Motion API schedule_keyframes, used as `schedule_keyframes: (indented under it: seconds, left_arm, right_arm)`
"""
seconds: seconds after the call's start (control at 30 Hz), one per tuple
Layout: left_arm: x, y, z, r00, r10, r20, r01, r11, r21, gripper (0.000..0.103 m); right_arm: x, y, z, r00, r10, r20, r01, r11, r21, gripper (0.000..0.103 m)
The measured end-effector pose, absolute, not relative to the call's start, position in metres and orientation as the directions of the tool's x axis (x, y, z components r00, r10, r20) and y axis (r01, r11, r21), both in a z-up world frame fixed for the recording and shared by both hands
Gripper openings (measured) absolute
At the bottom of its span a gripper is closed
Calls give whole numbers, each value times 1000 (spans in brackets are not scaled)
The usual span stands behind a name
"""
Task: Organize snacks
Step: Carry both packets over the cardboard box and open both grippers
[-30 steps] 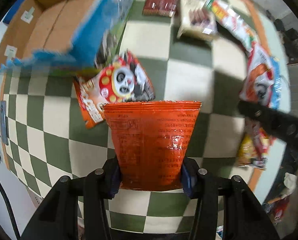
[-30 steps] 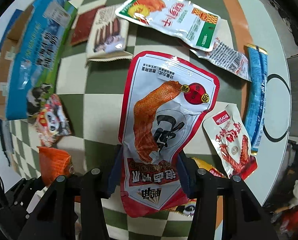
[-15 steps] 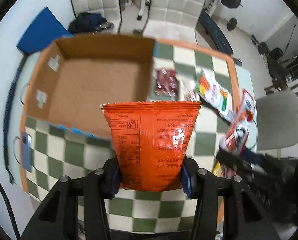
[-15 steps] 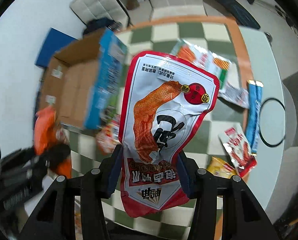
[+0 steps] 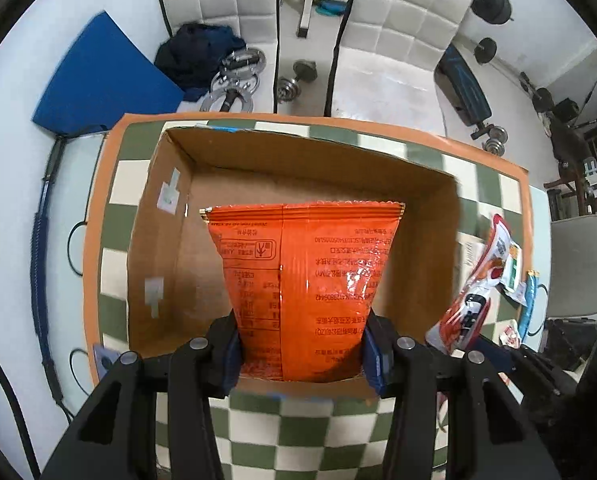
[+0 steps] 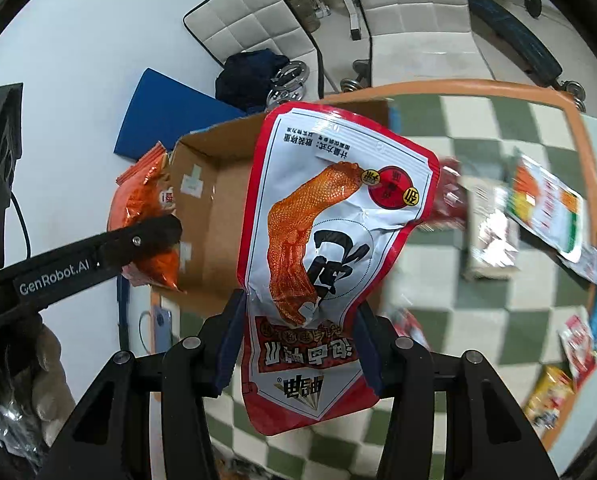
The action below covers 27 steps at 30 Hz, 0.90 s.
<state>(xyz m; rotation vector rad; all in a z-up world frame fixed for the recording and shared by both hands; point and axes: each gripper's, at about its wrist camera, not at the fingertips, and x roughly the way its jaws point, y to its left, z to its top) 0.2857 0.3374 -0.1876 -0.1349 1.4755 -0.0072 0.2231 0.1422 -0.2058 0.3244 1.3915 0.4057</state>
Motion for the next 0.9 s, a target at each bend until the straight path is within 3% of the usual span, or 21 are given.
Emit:
schedule_keyframes:
  seconds: [0.37,0.7,0.8,0.83,0.9]
  left_arm:
    - [360,378,-282,-78,-182,-980,-85,981,-176,45]
    - [365,366,-316,-135,-164,-977,-27,986,-162,46]
    - [363,362,-318,-136,-155,-979,3,988,-156,48]
    - [362,361,-318,-137,-147,-980,10,989,-150,50]
    - [360,360,-315,-129,-140,-982,14,990,-143,67]
  right_arm:
    - [303,215,-295,59,402,-914,-28,915,401,53]
    - [331,224,-338,29,351,-936,-19,936,350,54]
    - [337,225,-342,15,341,-940,-14,940,341,60]
    - [337,225,-343,16,332,-943,-15,943,332,66]
    - [339,224,-343,18,324,-946,-9,946,324,83]
